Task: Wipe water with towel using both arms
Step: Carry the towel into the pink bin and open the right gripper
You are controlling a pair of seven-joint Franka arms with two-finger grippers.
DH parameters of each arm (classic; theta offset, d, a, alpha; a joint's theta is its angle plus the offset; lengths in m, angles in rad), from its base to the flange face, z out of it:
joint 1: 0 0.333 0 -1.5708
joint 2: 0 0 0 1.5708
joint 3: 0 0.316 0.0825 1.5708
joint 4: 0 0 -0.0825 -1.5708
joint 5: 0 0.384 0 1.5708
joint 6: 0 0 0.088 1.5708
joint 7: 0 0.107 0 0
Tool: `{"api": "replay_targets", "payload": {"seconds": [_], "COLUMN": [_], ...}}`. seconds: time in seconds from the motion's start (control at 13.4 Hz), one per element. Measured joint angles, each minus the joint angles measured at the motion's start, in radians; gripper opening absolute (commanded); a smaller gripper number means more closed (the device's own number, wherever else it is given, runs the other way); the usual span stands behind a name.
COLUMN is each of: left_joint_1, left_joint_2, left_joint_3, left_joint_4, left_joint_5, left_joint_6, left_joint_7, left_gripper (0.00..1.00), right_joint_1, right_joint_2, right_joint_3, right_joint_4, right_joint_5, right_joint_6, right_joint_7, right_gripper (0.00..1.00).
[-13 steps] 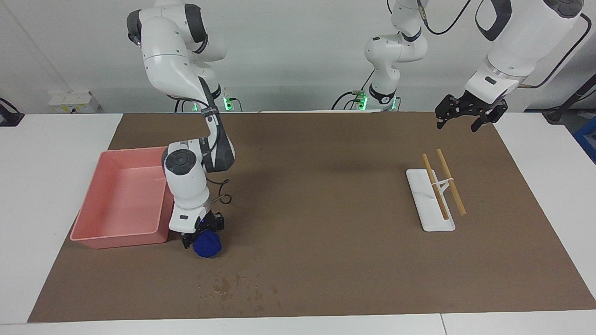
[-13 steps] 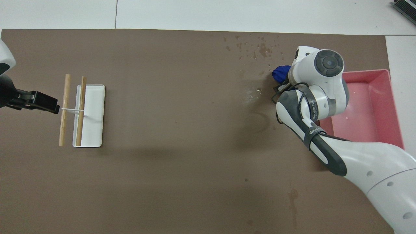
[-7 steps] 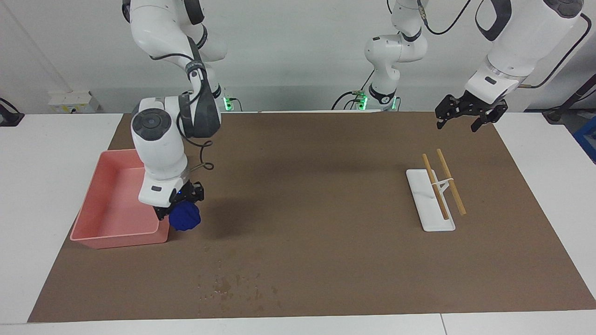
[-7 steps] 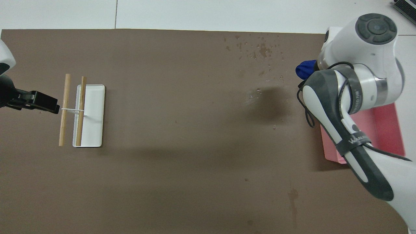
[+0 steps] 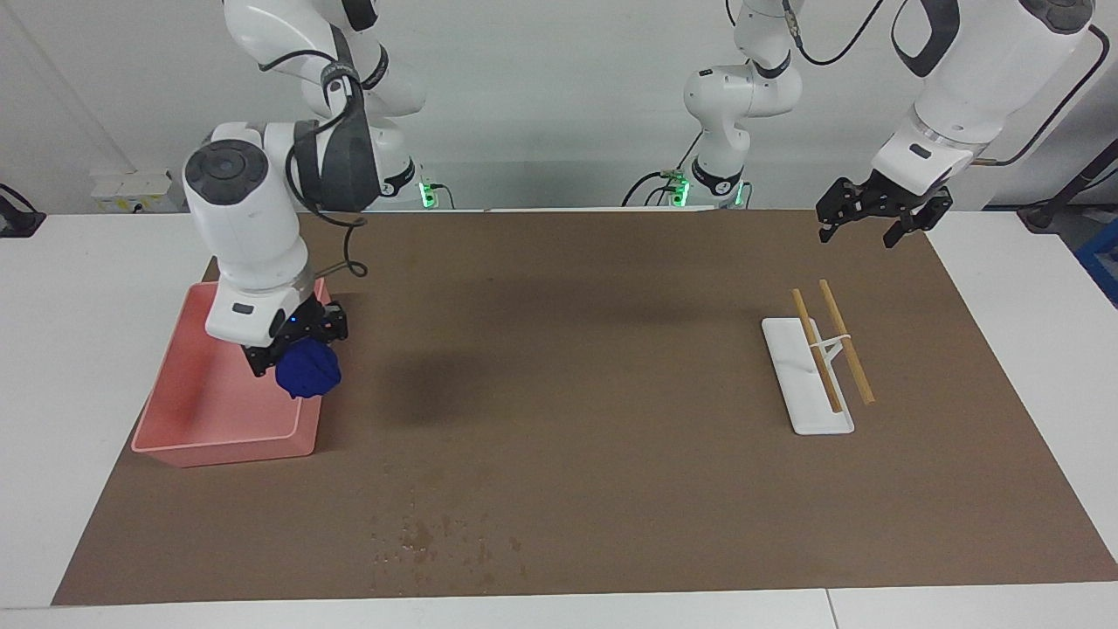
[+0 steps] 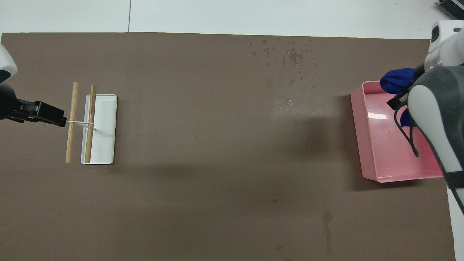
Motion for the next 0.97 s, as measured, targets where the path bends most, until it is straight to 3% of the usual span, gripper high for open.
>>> {"api": "replay_targets", "payload": {"seconds": [0.15,0.22,0.3,0.45,0.75,0.97], "left_joint_1": [0.000,0.000,0.000,0.000,0.000,0.000], "left_joint_2": [0.000,0.000,0.000,0.000,0.000,0.000], "left_joint_3": [0.000,0.000,0.000,0.000,0.000,0.000], "left_joint_4": [0.000,0.000,0.000,0.000,0.000,0.000], "left_joint_5": [0.000,0.000,0.000,0.000,0.000,0.000], "left_joint_6": [0.000,0.000,0.000,0.000,0.000,0.000], "left_joint_7": [0.000,0.000,0.000,0.000,0.000,0.000], "left_gripper": [1.00,1.00,1.00,1.00,1.00,1.00], "right_joint_1": [-0.044,-0.061,-0.077,-0.112,-0.120,-0.112], "right_joint_2": [-0.010,-0.019,-0.031,-0.049,-0.071,-0.106], "right_joint_3": [-0.001,-0.001,-0.001,-0.001,0.006,0.012], "right_joint_4": [-0.057,-0.106,-0.164,-0.271,-0.305,-0.268], "right_joint_5": [0.000,0.000,0.000,0.000,0.000,0.042], "right_joint_6": [0.033,0.083,0.151,0.267,0.288,0.240], "right_joint_7": [-0.025,-0.029,-0.039,-0.071,-0.079,-0.077], "right_gripper": [0.00,0.06,0.25,1.00,1.00,1.00]}}
